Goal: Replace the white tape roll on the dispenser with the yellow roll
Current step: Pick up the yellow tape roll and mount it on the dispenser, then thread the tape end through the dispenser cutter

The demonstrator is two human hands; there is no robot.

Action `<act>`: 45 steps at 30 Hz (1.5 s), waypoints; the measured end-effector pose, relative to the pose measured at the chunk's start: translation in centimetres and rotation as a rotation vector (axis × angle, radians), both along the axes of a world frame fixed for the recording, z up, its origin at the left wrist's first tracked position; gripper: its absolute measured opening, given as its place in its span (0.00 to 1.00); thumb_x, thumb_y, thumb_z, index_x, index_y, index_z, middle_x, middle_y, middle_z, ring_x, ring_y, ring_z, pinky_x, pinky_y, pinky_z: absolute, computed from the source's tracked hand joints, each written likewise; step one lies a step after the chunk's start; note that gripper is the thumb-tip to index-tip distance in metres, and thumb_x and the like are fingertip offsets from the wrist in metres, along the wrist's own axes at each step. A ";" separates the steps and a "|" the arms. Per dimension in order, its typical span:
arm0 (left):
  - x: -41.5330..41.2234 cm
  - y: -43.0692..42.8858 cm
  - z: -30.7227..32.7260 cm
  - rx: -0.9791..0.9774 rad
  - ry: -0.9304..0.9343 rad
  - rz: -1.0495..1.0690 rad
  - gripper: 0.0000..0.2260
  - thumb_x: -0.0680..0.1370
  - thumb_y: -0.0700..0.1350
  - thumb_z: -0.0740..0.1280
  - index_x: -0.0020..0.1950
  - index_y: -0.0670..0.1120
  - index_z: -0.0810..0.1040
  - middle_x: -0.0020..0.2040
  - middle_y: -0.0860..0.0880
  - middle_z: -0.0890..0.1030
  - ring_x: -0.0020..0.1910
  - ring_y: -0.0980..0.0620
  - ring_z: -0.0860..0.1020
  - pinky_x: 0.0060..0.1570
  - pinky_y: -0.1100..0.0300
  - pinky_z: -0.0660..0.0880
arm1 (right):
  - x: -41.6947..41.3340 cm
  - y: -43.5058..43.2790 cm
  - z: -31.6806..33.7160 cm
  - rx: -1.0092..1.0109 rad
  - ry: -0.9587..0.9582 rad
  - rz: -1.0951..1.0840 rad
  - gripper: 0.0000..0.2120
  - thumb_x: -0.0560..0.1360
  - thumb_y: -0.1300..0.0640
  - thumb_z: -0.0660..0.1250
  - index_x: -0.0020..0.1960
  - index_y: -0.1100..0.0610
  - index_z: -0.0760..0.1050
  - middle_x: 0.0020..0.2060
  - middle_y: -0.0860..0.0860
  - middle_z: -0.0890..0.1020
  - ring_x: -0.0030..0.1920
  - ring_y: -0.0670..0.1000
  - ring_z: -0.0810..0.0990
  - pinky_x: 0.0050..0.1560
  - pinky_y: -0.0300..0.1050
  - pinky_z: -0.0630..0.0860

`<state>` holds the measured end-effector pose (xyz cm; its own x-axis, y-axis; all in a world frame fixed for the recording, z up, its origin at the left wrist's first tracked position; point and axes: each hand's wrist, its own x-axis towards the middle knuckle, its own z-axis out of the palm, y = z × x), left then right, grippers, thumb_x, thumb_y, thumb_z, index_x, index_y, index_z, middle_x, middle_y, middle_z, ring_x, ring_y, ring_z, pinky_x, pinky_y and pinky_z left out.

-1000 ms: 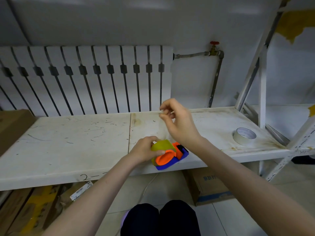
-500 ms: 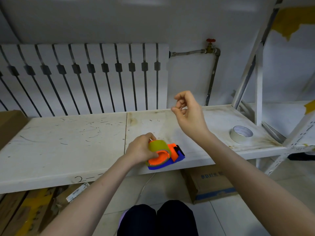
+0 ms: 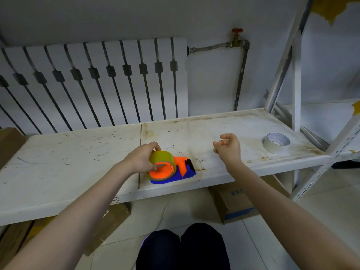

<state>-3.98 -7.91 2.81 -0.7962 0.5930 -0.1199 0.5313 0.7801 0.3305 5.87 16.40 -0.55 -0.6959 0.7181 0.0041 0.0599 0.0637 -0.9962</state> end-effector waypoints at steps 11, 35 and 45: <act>-0.3 1.1 0.7 -0.213 0.031 0.001 0.33 0.67 0.47 0.74 0.68 0.49 0.64 0.63 0.44 0.70 0.59 0.43 0.72 0.56 0.46 0.75 | -0.3 -0.6 -3.8 -0.070 -0.110 -0.048 0.14 0.75 0.63 0.66 0.59 0.59 0.69 0.43 0.54 0.76 0.37 0.46 0.78 0.44 0.39 0.77; 3.4 5.5 -3.2 -0.324 0.428 -0.316 0.15 0.76 0.46 0.58 0.60 0.48 0.77 0.63 0.50 0.76 0.63 0.47 0.73 0.71 0.47 0.55 | 0.0 0.3 -4.7 0.033 -0.217 0.088 0.18 0.71 0.66 0.69 0.58 0.57 0.68 0.36 0.52 0.76 0.37 0.49 0.78 0.46 0.45 0.78; 4.1 5.6 -3.3 -0.286 0.411 -0.301 0.14 0.76 0.46 0.60 0.61 0.50 0.74 0.58 0.49 0.79 0.62 0.47 0.73 0.74 0.46 0.51 | 0.1 0.6 -4.9 0.114 -0.288 0.118 0.18 0.72 0.64 0.70 0.58 0.55 0.68 0.44 0.57 0.79 0.44 0.54 0.80 0.40 0.41 0.76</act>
